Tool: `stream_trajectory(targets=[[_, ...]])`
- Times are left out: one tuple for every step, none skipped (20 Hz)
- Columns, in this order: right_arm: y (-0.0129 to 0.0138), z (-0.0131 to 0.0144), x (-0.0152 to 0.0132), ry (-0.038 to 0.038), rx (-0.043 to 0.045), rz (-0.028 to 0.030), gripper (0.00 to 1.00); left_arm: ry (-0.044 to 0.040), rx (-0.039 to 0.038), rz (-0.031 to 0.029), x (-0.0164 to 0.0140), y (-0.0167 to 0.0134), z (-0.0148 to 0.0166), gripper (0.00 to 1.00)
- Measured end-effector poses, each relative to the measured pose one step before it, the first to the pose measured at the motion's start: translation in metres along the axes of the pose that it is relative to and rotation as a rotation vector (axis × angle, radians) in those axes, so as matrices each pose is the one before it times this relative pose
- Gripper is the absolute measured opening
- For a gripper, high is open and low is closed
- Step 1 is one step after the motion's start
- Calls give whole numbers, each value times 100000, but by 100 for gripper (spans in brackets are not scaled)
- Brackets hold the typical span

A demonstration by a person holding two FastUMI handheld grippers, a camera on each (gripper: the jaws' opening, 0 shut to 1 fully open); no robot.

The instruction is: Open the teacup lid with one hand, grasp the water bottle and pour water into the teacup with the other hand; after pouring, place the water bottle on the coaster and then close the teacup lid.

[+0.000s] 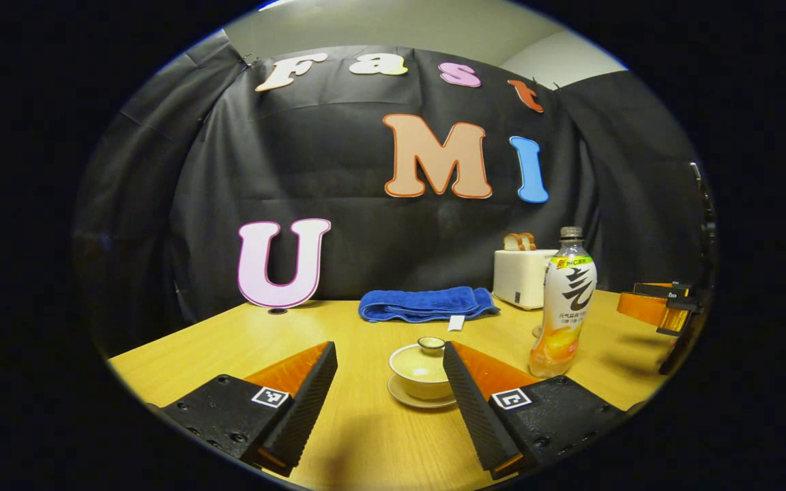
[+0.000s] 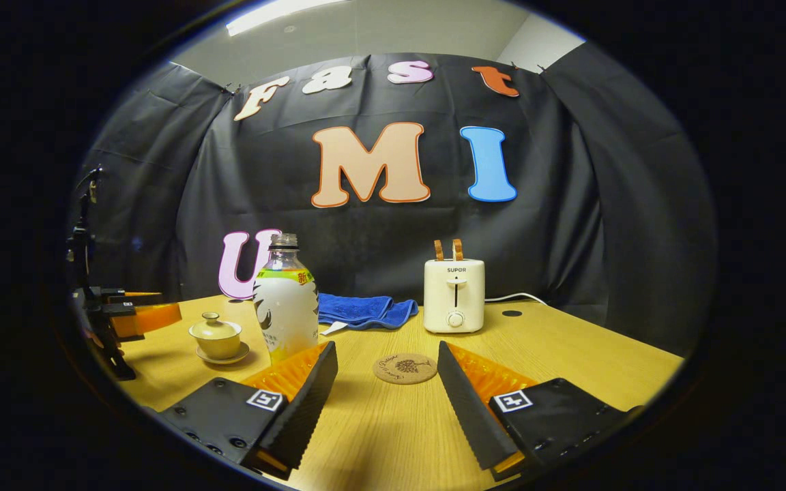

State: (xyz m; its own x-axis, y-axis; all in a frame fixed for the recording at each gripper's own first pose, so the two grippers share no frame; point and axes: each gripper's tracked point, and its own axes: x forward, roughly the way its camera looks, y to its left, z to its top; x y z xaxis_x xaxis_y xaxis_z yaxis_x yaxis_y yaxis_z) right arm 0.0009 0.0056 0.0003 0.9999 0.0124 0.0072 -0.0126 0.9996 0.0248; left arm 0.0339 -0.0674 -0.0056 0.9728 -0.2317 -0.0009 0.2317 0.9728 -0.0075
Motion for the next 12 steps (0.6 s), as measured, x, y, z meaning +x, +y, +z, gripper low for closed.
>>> stream_trajectory(targets=[[14,49,13,10,-10,62,94,72,51,-1242,357,-275,-90,92],[-16,-13,-16,-35,0,45,96,435,29,-1118,313,-207,-23,92],[1,50,-21,-11,13,31,99,573,182,-956,259,-289,-115,92],[23,-66,-14,25,15,76,95,665,361,-971,352,-311,-47,92],[59,-32,2,37,20,202,95,736,348,-1052,420,-291,-220,92],[39,39,41,15,33,204,94,896,263,-734,452,-177,-61,92],[38,51,-9,-5,-9,119,93,930,310,-672,328,-127,-126,92],[-24,-79,-3,7,23,16,92,1325,477,-728,500,-143,-107,92],[28,39,-4,14,4,113,92,1306,775,-790,459,-222,-221,92],[18,-78,-8,45,-20,134,92,1308,752,-732,579,-194,-157,91],[21,0,-13,24,33,146,95,1298,683,-560,527,-107,-212,92],[70,33,6,7,-11,205,95,883,540,-375,370,-22,-54,91]])
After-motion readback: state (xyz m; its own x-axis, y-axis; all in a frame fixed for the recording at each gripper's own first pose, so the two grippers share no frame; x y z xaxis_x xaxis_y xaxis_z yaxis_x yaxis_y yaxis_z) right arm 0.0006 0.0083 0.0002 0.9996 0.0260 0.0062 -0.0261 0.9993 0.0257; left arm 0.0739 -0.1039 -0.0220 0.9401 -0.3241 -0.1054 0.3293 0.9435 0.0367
